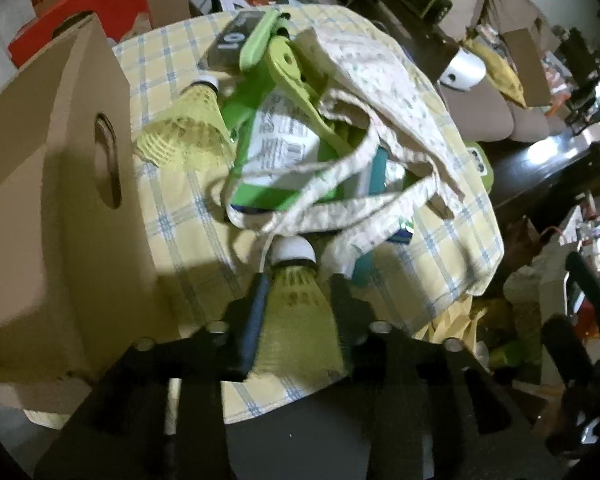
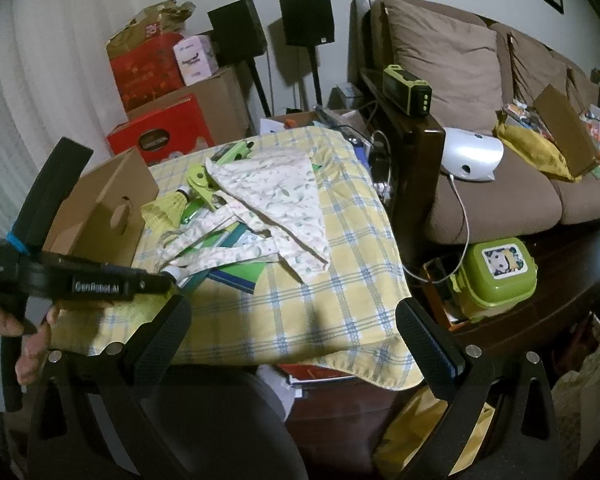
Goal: Organize objects
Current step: 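Grasp the yellow shuttlecock with the left gripper and lift it, then grasp a second yellow shuttlecock with the right gripper while the left gripper holds its shuttlecock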
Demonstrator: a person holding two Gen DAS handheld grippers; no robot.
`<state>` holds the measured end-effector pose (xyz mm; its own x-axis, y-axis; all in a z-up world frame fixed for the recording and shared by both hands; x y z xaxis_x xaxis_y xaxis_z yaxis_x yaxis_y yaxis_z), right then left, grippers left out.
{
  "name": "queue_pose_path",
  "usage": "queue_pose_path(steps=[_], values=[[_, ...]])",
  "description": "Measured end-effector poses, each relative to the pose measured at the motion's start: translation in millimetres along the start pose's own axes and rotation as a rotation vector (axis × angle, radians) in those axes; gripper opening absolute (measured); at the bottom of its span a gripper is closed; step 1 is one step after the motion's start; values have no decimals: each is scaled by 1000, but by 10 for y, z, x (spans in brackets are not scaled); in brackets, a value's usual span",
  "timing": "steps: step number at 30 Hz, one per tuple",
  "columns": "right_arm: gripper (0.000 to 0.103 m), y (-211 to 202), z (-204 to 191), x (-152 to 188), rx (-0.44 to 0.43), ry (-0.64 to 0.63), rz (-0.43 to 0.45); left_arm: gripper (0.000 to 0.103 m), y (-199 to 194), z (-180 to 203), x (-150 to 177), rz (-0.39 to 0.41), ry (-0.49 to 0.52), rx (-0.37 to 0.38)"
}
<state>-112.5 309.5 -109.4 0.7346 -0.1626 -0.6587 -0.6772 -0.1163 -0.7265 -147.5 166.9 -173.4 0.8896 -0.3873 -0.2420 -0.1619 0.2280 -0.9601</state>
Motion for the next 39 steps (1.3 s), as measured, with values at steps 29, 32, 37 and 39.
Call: queue_pose_path(steps=[29, 32, 37, 39], values=[[102, 22, -127, -184, -6, -33, -1, 31, -1006, -195, 183, 280, -67, 155], [101, 45, -215, -250, -19, -53, -1, 31, -1108, -311, 262, 307, -88, 147], [101, 107, -444, -432, -14, -119, 12, 31, -1260, -508, 336, 346, -109, 110], [100, 147, -555, -489, -26, -141, 8, 31, -1317, -580, 360, 361, -118, 103]])
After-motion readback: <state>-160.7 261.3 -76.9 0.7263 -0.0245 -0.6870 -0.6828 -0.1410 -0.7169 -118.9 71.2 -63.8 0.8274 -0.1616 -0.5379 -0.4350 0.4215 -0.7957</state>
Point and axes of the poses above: each gripper's, at about its wrist camera, not at the fingertips, and y roughly the way its jaws point, z to its right, x to its underside, the point moved 10 cm from there along y, roughly the way its jaws point, and after that the axes turned 4 degrees about y, right-handed, at the moved point
